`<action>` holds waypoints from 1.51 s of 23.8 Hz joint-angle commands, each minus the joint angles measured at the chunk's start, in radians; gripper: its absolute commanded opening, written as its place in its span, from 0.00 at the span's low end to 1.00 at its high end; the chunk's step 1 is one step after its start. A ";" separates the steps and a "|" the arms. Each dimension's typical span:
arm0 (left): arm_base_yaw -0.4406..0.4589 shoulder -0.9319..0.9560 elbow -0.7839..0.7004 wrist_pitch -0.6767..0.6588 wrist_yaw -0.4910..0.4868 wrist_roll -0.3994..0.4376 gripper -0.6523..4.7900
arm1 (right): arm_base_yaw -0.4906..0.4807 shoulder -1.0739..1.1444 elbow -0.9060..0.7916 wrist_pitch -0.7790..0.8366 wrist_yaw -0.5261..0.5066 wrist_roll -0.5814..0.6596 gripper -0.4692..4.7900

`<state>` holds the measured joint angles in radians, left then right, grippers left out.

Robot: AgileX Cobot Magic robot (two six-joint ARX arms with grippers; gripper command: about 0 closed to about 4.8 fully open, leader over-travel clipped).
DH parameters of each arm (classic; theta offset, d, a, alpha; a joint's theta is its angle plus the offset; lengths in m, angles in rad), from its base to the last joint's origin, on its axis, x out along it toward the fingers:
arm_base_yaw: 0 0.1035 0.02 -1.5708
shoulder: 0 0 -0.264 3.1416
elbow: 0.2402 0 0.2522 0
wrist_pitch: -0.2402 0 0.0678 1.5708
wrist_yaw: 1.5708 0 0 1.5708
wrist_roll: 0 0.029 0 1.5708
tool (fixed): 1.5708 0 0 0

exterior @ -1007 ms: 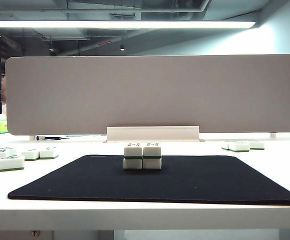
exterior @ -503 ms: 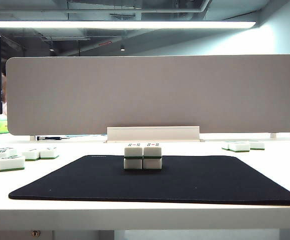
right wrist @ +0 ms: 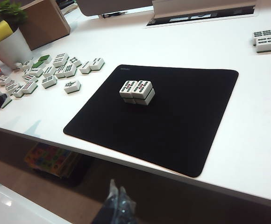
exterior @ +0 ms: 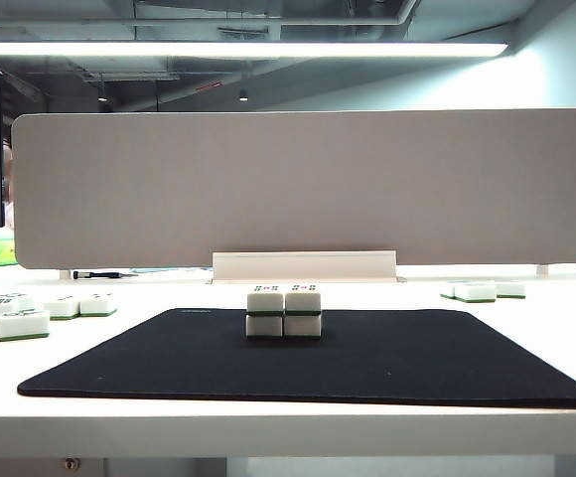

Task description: Arrange four mahjong tiles into a neat stack, creating two layers of paired tiles.

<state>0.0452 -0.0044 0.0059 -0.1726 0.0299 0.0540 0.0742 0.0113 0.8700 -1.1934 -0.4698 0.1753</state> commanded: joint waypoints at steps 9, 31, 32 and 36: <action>-0.001 0.006 0.000 -0.013 -0.018 -0.002 0.11 | 0.000 -0.012 0.003 0.016 0.000 0.000 0.09; -0.001 0.006 0.000 -0.013 -0.018 -0.002 0.11 | -0.001 -0.012 -0.223 0.402 0.217 -0.008 0.09; -0.001 0.006 0.000 -0.013 -0.018 -0.002 0.11 | -0.001 -0.012 -0.251 0.450 0.218 -0.006 0.09; -0.001 0.006 0.000 -0.013 -0.018 -0.002 0.11 | 0.000 -0.012 -0.473 0.806 0.251 0.009 0.09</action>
<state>0.0448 0.0013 0.0059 -0.1753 0.0151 0.0536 0.0742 0.0078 0.4267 -0.4892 -0.2379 0.1783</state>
